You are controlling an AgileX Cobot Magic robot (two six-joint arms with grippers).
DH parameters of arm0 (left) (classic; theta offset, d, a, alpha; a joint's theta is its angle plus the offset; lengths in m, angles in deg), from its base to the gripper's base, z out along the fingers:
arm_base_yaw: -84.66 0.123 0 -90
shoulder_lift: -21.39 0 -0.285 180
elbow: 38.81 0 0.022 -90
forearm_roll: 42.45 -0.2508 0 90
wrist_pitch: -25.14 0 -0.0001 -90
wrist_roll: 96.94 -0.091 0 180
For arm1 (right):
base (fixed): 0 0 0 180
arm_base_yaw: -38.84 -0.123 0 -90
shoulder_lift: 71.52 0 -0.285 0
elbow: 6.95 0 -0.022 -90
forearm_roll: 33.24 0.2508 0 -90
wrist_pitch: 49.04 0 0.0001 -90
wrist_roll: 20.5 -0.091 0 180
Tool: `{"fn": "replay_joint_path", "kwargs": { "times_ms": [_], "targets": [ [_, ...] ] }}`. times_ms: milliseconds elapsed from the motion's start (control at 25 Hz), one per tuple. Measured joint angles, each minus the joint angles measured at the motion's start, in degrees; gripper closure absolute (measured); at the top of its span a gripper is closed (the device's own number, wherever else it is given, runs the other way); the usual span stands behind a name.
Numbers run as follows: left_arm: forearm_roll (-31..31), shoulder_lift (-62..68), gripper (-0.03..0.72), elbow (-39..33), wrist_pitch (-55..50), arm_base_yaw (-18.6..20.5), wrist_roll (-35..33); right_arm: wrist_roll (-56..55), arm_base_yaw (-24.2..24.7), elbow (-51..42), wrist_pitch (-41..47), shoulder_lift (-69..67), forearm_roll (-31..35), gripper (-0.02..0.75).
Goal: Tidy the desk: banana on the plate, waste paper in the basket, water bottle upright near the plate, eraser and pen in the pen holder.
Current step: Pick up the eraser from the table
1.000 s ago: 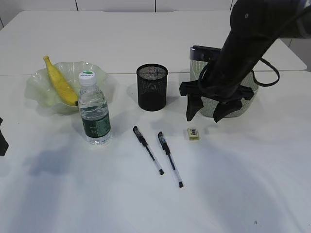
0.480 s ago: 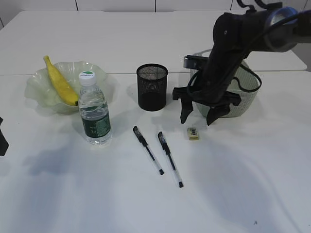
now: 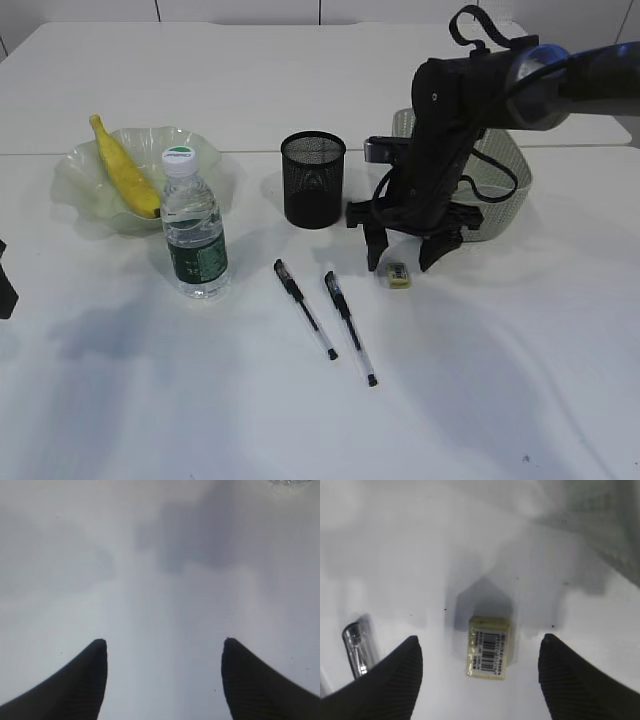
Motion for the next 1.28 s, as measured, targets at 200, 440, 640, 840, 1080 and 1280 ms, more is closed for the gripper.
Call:
{"fn": "replay_joint_path", "kwargs": {
  "times_ms": [200,440,640,840,1080,1280],
  "targets": [
    [-0.68,0.00,0.187,0.00,0.09,0.00,0.00,-0.54,0.00,0.10,0.49,-1.10,-0.59,0.202],
    [-1.22,-0.06,0.187,0.00,0.09,0.00,0.00,-0.83,0.00,0.10,0.71,-1.79,-0.79,0.202],
    [-1.31,-0.06,0.187,0.00,0.09,0.00,0.00,-0.96,0.00,0.22,0.71,-1.79,-0.91,0.212],
    [-1.31,-0.06,0.187,0.00,0.13,0.00,0.00,-1.00,0.00,0.22,0.71,-1.79,-0.99,0.326],
    [-1.31,-0.06,0.187,0.00,0.13,0.00,0.00,-1.00,0.00,0.22,0.71,-1.79,-1.04,0.472],
    [-1.31,-0.06,0.187,0.00,0.23,0.00,0.00,-1.00,0.00,0.22,0.71,-1.79,-1.04,0.543]
  ]
}}
